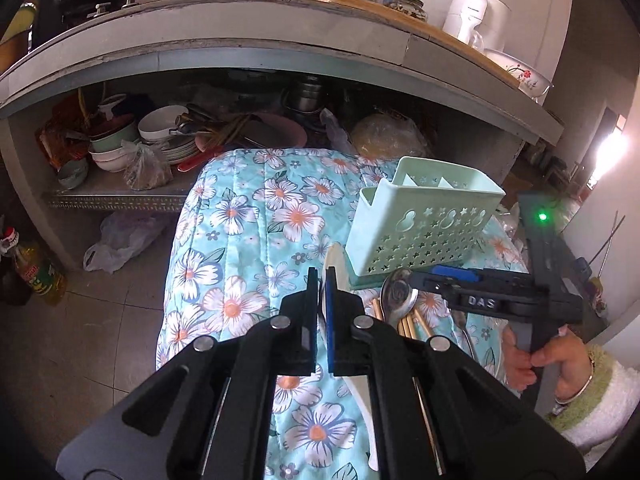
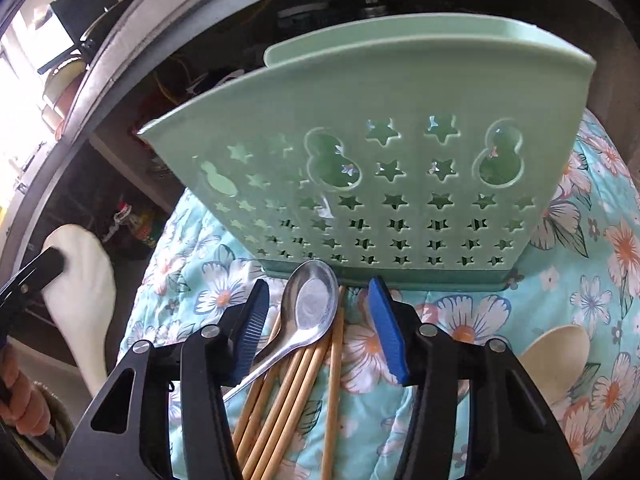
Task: Organize utensils
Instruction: 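Lift the paddle with the left gripper while the right gripper grasps the metal spoon beside the holder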
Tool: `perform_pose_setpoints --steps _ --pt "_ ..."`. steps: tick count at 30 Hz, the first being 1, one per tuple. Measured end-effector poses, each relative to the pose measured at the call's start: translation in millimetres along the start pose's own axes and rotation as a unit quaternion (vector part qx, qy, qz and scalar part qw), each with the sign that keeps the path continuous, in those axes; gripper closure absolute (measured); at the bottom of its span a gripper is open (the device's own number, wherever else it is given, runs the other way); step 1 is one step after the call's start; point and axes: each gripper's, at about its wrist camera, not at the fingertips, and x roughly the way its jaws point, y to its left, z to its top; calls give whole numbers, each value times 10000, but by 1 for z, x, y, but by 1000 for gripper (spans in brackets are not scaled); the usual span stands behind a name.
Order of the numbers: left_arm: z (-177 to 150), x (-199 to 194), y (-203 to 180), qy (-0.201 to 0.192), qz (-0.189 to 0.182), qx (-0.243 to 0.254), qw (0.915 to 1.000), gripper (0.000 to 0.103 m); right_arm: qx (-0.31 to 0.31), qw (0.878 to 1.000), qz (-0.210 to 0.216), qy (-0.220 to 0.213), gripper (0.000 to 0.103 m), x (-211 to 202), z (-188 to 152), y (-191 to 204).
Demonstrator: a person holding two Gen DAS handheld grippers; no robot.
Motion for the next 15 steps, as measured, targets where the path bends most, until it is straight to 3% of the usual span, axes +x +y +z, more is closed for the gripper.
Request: perform_pose_setpoints --steps 5,10,15 --pt "-11 -7 5 33 -32 -85 10000 100 5 9999 -101 135 66 17 3 -1" --pt "-16 -9 8 46 11 -115 9999 100 -75 9997 -221 105 92 19 -1 1" --pt "-17 -9 8 50 78 -80 9999 100 -206 9996 -183 -47 98 11 -2 5"
